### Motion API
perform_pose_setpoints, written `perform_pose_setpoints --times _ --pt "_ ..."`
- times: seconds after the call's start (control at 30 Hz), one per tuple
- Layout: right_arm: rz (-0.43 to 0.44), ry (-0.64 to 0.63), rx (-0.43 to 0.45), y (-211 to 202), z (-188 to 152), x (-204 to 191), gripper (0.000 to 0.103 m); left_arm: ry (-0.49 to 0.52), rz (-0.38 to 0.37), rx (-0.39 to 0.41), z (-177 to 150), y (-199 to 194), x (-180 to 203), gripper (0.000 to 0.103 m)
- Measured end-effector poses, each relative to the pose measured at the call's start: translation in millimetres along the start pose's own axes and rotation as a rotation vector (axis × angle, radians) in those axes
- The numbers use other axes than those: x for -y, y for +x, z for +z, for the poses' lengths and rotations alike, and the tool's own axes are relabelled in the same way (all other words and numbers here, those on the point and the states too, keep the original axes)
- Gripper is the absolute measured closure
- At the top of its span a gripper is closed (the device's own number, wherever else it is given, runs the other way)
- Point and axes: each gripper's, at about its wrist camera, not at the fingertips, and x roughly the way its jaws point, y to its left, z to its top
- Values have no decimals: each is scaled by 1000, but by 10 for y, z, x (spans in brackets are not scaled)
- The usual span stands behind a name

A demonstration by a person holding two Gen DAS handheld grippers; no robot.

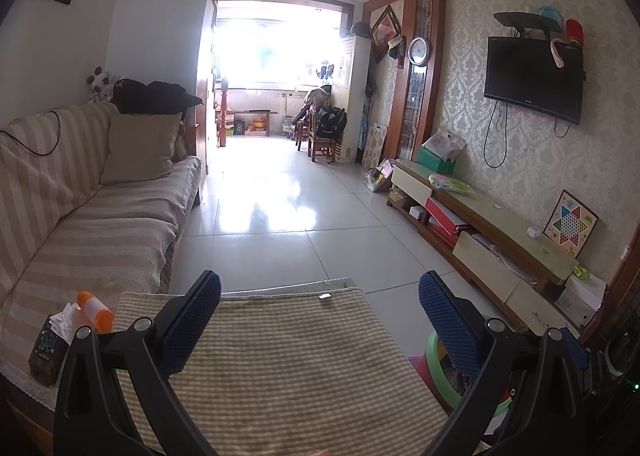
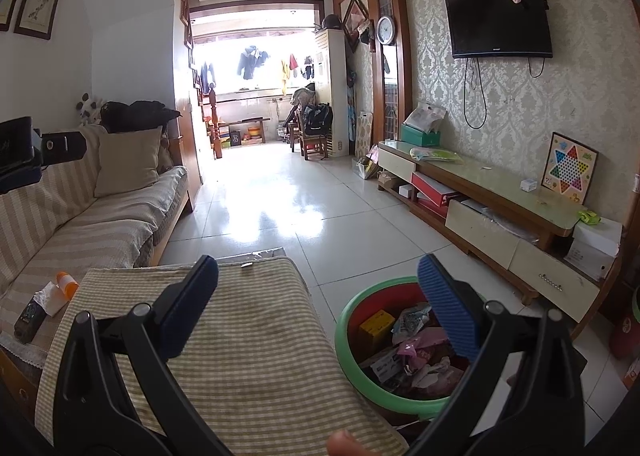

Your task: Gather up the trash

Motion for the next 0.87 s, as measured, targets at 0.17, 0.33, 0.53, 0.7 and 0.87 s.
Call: perform_pose_setpoints --times 0.17,0.33,0.53,0.7,0.87 --pt "8 -2 -11 30 -17 4 5 -4 -3 -5 -25 15 9 8" --pt "12 -5 -23 56 -48 -18 5 -4 -2 -8 -36 22 12 8" --pt "23 -2 -48 112 -105 -37 5 -25 -7 -17 -74 41 41 8" --pt "73 -5 -121 389 -259 -153 5 -27 20 -32 -210 51 -1 8" --pt "157 -37 -269 1038 -629 -488 5 -11 129 -70 -553 -2 -266 8"
